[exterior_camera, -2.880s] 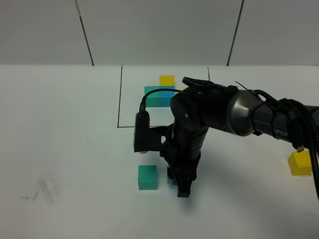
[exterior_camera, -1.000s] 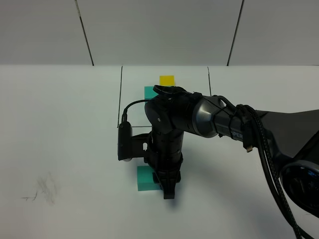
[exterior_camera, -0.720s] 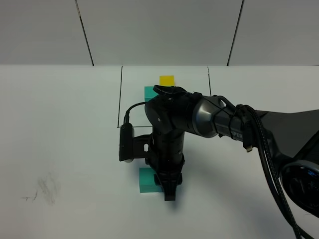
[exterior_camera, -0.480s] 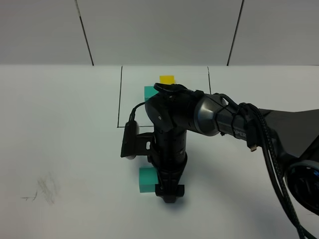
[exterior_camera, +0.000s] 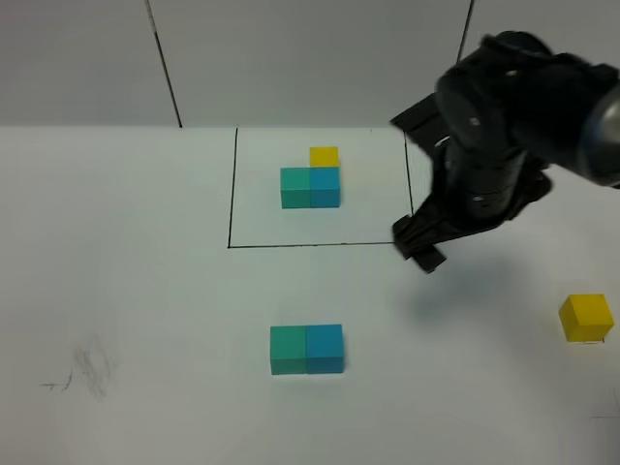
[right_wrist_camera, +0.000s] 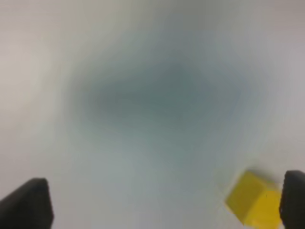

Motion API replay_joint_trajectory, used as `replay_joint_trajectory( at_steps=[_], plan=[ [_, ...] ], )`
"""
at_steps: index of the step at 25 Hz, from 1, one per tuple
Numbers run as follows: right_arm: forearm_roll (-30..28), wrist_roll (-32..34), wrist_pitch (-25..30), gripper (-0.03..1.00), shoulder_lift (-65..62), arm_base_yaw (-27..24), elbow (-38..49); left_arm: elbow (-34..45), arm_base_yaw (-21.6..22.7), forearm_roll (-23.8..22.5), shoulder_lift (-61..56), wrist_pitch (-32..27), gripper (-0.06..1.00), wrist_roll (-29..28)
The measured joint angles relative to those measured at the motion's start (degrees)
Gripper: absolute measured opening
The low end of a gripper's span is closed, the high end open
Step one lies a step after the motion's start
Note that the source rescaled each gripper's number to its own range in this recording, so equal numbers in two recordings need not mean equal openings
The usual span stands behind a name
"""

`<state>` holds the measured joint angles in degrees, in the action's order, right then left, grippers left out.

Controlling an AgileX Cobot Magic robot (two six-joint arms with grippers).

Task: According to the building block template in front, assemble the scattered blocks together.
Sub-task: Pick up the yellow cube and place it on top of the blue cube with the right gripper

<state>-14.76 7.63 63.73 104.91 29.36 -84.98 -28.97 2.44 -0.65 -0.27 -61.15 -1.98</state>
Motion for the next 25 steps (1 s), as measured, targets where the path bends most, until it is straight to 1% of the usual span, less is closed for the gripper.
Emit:
replay_joint_trajectory(
  at_steps=[3, 6, 8, 10, 11, 14, 15, 17, 19, 25],
  plan=[
    [-4.1, 5.7, -2.9, 0.96, -6.8, -4.7, 6.5, 0.0, 0.0, 0.0, 0.0, 0.0, 0.52, 0.0],
    [-5.6, 8.6, -6.2, 0.96, -11.3, -10.4, 13.3, 0.0, 0.0, 0.0, 0.0, 0.0, 0.52, 0.0],
    [-6.7, 9.4, -10.9, 0.96, -12.7, -13.7, 17.8, 0.0, 0.0, 0.0, 0.0, 0.0, 0.52, 0.0],
    [-7.2, 10.0, -16.6, 0.95, -13.0, -16.7, 22.2, 0.0, 0.0, 0.0, 0.0, 0.0, 0.52, 0.0],
    [-7.1, 10.3, -20.5, 0.95, -13.0, -18.1, 24.2, 0.0, 0.0, 0.0, 0.0, 0.0, 0.52, 0.0],
    [-6.9, 10.6, -29.0, 0.95, -12.9, -21.0, 28.8, 0.0, 0.0, 0.0, 0.0, 0.0, 0.52, 0.0],
    [-6.7, 10.7, -31.0, 0.95, -12.5, -21.8, 29.8, 0.0, 0.0, 0.0, 0.0, 0.0, 0.52, 0.0],
    [-6.4, 10.7, -33.0, 0.95, -11.1, -23.1, 30.8, 0.0, 0.0, 0.0, 0.0, 0.0, 0.52, 0.0],
    [-6.3, 10.6, -33.7, 0.94, -9.2, -24.1, 31.2, 0.0, 0.0, 0.0, 0.0, 0.0, 0.52, 0.0],
    [-5.4, 9.8, -35.5, 0.93, -3.9, -24.5, 31.4, 0.0, 0.0, 0.0, 0.0, 0.0, 0.52, 0.0]
  ],
)
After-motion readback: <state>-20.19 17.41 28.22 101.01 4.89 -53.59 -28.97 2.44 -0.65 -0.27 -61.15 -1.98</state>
